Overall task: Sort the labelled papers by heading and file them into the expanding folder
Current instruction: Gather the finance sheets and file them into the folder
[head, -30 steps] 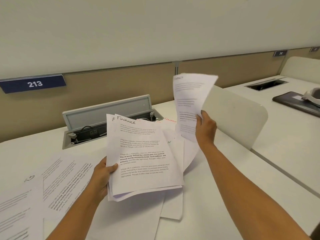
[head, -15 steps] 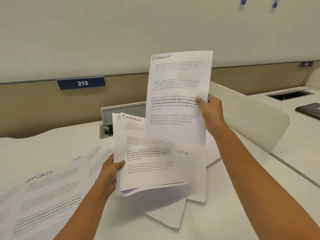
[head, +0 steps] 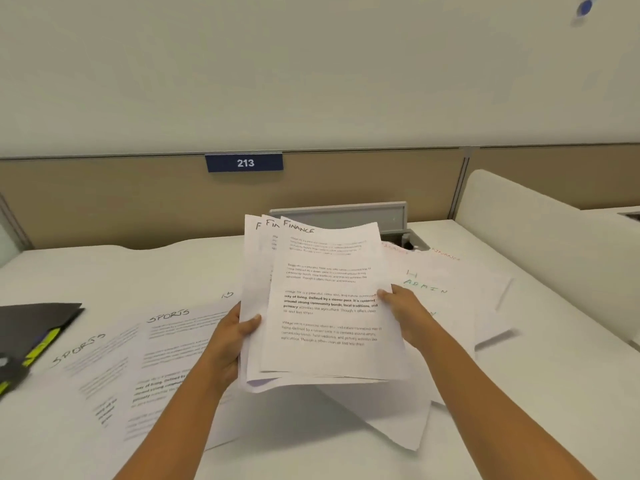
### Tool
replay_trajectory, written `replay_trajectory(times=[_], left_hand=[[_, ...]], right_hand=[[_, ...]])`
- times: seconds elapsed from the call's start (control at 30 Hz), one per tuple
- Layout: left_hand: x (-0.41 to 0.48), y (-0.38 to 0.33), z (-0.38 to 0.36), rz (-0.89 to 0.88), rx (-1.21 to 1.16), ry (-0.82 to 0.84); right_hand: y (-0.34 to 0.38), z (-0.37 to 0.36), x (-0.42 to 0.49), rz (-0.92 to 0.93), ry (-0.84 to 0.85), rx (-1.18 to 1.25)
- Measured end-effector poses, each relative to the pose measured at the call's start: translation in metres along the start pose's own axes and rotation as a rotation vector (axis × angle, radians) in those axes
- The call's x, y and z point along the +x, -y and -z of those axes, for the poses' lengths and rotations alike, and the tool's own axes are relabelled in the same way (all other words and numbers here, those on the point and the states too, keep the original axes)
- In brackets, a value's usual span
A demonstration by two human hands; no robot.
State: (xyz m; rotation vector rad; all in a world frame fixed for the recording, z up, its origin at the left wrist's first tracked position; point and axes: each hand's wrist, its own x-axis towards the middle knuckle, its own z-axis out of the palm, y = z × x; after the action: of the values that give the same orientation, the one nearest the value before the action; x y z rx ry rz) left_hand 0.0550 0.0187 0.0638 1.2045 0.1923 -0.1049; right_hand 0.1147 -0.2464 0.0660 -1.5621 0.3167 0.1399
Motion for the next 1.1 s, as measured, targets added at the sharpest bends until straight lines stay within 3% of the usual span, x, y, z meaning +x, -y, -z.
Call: replay_trajectory(times=[0.2, 0.37, 0.67, 1.1], left_hand=[[-0.01, -0.002, 0.02, -0.011, -0.003, -0.026], [-0.013, -0.009, 0.042, 0.044, -0.044, -0.058], [-0.015, -0.028, 0.062, -0.049, 0.132, -0.076], [-0.016, -0.039, 0.078, -0.254, 0.163, -0.117]], right_hand=[[-0.01, -0.025, -0.001, -0.078, 0.144, 0.158], [-0.014, -0.042, -0.007, 0.007, 0.273, 0.118], [-0.017, -0.072, -0.017, 0.095, 0.5, 0.096], [-0.013, -0.106, -0.025, 0.262, 0.52, 0.092]])
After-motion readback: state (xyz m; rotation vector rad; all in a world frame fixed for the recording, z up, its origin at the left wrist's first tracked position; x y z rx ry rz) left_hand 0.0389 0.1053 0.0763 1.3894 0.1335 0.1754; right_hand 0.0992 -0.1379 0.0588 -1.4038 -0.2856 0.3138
